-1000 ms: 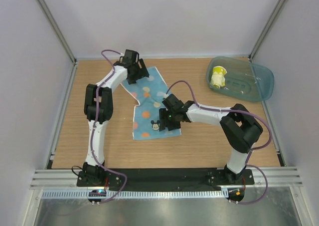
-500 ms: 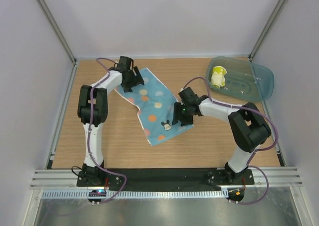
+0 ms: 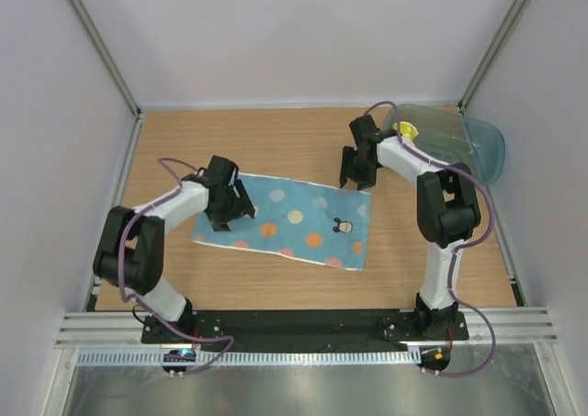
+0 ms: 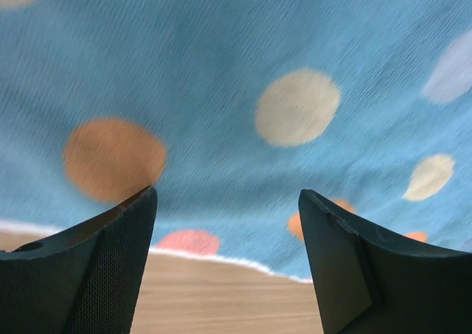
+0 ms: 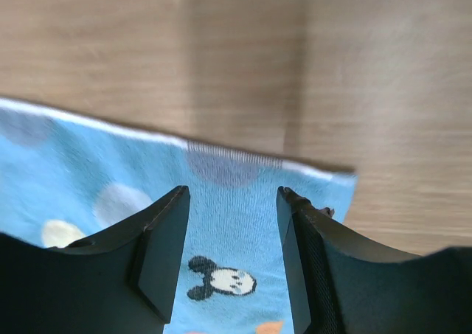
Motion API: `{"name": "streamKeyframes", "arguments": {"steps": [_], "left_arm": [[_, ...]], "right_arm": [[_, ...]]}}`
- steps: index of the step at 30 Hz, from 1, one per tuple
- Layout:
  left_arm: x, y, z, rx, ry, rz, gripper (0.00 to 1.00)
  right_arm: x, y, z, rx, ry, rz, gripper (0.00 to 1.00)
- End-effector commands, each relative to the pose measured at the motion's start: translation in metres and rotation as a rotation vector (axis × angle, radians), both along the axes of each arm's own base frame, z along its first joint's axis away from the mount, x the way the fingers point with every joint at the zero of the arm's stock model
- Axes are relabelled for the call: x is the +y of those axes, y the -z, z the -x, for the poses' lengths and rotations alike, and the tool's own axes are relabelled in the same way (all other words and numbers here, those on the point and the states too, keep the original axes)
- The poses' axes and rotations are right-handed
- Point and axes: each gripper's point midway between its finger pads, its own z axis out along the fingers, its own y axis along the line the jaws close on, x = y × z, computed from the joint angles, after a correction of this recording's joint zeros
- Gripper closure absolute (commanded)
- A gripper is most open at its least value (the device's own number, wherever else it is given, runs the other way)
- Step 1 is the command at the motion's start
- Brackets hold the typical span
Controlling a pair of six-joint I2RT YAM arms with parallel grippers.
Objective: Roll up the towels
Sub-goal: Flatten the towel
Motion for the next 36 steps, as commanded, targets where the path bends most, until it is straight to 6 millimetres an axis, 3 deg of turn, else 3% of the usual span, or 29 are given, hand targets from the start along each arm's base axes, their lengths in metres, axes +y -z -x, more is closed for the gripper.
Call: {"name": "streamKeyframes", "arguments": {"steps": [1, 2, 4, 7, 8, 9, 10, 11, 13, 17, 25, 36], "left_arm": [[0.019, -0.016, 0.028, -0.009, -0.057, -0.048, 0.21], [0.021, -0.030, 0.029, -0.054, -0.061, -0.043, 0.21], [0.031, -0.040, 0.033, -0.081, -0.073, -0.079, 0.20], [0.040, -0.062, 0.029, -0.152, -0.088, -0.107, 0.18], [0.043, -0.064, 0.027, -0.172, -0.095, -0.124, 0.17], [0.044, -0.066, 0.024, -0.183, -0.092, -0.127, 0.15], [0.043, -0.071, 0.017, -0.207, -0.084, -0.124, 0.15], [0.040, -0.071, 0.014, -0.210, -0.076, -0.113, 0.15], [0.031, -0.066, 0.003, -0.207, -0.053, -0.090, 0.15], [0.015, -0.065, -0.022, -0.225, -0.019, -0.045, 0.16], [0.015, -0.034, -0.038, -0.153, -0.014, -0.068, 0.17], [0.046, 0.006, -0.006, -0.026, -0.071, -0.161, 0.18]], "right_arm": [[-0.016, -0.046, -0.035, -0.108, -0.010, 0.069, 0.42], [-0.015, -0.062, -0.038, -0.124, -0.013, 0.065, 0.42], [-0.014, -0.084, -0.037, -0.163, -0.015, 0.057, 0.42], [-0.013, -0.095, -0.016, -0.172, -0.002, 0.016, 0.41], [-0.009, -0.101, 0.002, -0.186, -0.012, -0.040, 0.41], [-0.004, -0.101, 0.012, -0.185, -0.013, -0.080, 0.41], [0.007, -0.088, 0.032, -0.144, -0.021, -0.163, 0.41], [0.013, -0.097, 0.041, -0.164, -0.023, -0.220, 0.42], [0.029, -0.093, 0.060, -0.144, -0.051, -0.308, 0.42], [0.047, -0.062, 0.091, -0.051, -0.072, -0.412, 0.43], [0.033, -0.002, 0.098, 0.083, -0.045, -0.299, 0.45], [0.000, 0.032, 0.076, 0.144, 0.006, -0.193, 0.46]]}}
